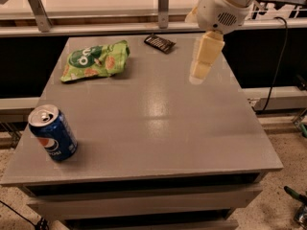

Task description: Move green rice chip bag near pepsi can

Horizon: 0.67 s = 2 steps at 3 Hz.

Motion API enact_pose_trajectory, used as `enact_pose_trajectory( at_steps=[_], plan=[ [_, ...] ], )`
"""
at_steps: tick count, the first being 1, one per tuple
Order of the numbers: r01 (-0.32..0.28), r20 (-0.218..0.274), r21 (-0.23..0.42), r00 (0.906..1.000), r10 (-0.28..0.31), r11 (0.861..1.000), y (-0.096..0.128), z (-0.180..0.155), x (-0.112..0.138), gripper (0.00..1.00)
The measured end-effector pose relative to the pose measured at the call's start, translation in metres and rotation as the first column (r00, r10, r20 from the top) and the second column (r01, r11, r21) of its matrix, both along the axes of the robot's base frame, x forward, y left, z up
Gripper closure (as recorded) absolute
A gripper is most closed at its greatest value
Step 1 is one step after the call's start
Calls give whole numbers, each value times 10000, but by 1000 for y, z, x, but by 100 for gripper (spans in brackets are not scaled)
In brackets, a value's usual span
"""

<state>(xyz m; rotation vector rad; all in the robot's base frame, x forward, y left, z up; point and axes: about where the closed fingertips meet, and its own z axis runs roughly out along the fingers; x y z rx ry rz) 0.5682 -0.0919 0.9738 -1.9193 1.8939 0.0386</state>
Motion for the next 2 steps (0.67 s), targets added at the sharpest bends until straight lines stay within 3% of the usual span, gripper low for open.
enact_pose_trajectory(
  at_steps=[2],
  plan=[
    [-179,-59,220,9998,181,9996,2,-2,6,0]
  ],
)
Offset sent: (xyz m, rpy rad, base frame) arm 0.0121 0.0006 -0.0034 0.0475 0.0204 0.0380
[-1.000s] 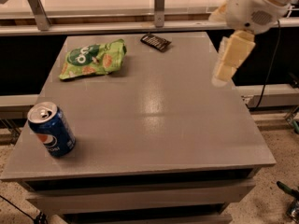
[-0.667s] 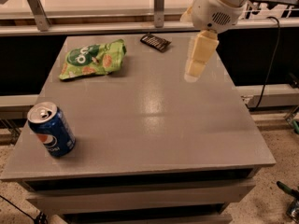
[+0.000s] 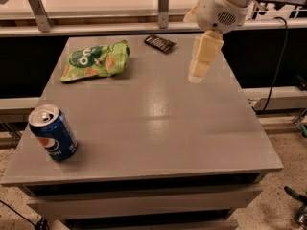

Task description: Move green rice chip bag near pepsi can

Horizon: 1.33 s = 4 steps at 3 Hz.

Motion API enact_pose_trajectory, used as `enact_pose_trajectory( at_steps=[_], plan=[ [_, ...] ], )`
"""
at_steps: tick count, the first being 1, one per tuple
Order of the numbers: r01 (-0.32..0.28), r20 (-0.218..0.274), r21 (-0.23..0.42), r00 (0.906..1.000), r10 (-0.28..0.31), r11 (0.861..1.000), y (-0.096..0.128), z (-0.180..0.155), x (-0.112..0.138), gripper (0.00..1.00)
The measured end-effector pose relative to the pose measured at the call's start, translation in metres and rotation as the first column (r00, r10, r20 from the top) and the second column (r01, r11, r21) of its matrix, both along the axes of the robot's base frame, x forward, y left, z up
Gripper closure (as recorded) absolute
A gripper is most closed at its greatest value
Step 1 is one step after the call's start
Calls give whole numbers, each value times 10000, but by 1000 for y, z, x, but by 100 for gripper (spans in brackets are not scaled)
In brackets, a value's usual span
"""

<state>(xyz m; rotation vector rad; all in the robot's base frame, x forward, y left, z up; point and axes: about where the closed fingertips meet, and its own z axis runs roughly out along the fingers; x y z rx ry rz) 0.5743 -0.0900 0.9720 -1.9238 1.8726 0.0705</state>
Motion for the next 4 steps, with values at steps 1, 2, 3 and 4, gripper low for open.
enact_pose_trajectory(
  at_steps=[1,2,3,4],
  plan=[
    [-776,-36,336,9970,778,9964,15,-15,31,0],
    [-1286,-40,589,9916,1291,9899,38,-38,63,0],
    [-1682,271,466,9856,1671,9846,68,-53,84,0],
    [-2191,606,630,9746,2154,9737,94,-62,99,0]
  ],
)
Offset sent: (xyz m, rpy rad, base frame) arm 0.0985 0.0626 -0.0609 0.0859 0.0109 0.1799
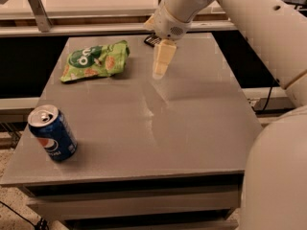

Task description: Move green rice chip bag near pepsi can

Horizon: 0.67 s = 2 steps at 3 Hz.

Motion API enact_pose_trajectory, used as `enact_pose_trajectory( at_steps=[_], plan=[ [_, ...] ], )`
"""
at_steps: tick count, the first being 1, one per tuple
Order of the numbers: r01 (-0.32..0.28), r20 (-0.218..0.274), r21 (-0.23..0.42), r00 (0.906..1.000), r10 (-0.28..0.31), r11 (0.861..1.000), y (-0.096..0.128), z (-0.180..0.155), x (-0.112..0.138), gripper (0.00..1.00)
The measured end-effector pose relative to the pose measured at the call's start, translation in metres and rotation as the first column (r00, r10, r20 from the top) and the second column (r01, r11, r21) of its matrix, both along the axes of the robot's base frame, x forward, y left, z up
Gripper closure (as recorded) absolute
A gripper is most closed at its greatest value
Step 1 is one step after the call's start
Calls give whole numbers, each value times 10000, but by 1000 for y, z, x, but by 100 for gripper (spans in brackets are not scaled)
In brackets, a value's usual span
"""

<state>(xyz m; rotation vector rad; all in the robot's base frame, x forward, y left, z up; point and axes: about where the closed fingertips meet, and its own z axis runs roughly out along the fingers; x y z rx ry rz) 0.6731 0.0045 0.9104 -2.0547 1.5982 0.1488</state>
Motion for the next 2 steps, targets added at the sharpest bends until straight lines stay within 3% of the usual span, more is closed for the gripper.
enact_pose_trajectory(
  at_steps=[2],
  plan=[
    [-101,158,267,9998,97,9996,4,1,1,0]
  ],
)
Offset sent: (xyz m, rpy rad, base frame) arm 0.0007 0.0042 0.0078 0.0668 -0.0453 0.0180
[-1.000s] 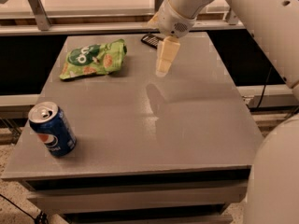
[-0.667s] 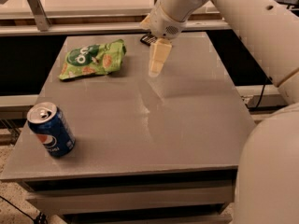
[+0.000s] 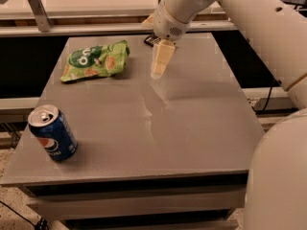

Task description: Move green rice chip bag near pepsi can

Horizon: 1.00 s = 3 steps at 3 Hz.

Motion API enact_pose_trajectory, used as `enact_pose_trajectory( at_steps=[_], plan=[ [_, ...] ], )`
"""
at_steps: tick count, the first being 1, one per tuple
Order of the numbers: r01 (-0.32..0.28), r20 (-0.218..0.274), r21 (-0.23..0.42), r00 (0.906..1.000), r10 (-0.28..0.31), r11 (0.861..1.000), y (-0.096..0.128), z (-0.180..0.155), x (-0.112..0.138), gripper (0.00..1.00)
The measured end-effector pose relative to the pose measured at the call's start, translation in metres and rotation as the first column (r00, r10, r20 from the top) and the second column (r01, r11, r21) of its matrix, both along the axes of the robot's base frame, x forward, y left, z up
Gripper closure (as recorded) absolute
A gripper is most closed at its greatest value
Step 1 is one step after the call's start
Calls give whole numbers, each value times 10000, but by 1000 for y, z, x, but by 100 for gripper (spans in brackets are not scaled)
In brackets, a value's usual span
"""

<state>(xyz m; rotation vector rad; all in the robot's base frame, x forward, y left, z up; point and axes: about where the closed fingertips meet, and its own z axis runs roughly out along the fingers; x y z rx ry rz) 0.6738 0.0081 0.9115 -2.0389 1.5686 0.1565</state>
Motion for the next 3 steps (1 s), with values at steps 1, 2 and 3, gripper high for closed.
enact_pose_trajectory(
  at_steps=[1,2,3],
  plan=[
    [-176,518,908,9986,130,9957,8,11,7,0],
    [-406,766,1350,9966,304,9900,18,15,15,0],
    [-470,778,1602,9964,349,9860,26,14,20,0]
  ],
)
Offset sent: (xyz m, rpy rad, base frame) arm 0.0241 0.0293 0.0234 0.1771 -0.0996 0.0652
